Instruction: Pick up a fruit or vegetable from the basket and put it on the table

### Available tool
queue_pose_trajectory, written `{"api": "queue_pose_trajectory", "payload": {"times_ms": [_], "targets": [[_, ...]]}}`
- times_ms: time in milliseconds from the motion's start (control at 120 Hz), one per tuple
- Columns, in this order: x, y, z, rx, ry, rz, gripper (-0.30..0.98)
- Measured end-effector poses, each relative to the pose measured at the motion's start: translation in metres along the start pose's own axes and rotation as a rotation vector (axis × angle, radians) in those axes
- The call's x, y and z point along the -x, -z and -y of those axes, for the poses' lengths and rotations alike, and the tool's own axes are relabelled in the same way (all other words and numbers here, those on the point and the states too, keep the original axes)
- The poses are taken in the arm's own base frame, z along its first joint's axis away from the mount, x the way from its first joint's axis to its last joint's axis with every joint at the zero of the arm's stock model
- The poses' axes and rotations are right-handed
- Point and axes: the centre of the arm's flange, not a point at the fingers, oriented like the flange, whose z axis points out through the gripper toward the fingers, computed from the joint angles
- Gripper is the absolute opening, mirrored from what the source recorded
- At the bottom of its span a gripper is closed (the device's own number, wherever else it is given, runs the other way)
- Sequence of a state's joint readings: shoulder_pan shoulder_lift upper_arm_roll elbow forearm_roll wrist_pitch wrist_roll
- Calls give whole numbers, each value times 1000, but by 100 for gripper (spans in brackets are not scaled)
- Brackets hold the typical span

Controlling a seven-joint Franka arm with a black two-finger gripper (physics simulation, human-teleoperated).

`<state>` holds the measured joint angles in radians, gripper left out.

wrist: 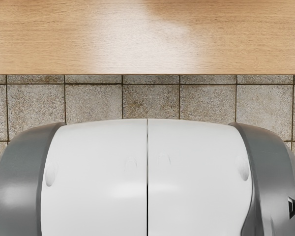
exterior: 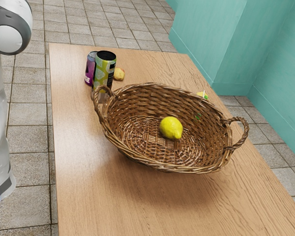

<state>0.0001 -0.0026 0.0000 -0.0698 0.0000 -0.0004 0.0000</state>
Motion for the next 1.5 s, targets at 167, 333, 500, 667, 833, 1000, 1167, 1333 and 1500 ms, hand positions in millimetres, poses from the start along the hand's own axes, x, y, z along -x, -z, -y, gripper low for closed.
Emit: {"api": "queue_pose_trajectory", "payload": {"times_ms": [167,333,500,667,833,1000,1167,1333,1500], "targets": [[0,0,0,0,0,0,69],[0,0,0,0,0,-2,69],[-1,1,0,0,0,-9,69],[-4,2,0,0,0,-25,69],[-12,5,0,0,0,-38,69],[-31,7,0,0,-1,-27,69],[-58,9,0,0,-1,-13,69],[-90,9,0,0,-1,0,69],[-127,5,0,0,0,12,69]]}}
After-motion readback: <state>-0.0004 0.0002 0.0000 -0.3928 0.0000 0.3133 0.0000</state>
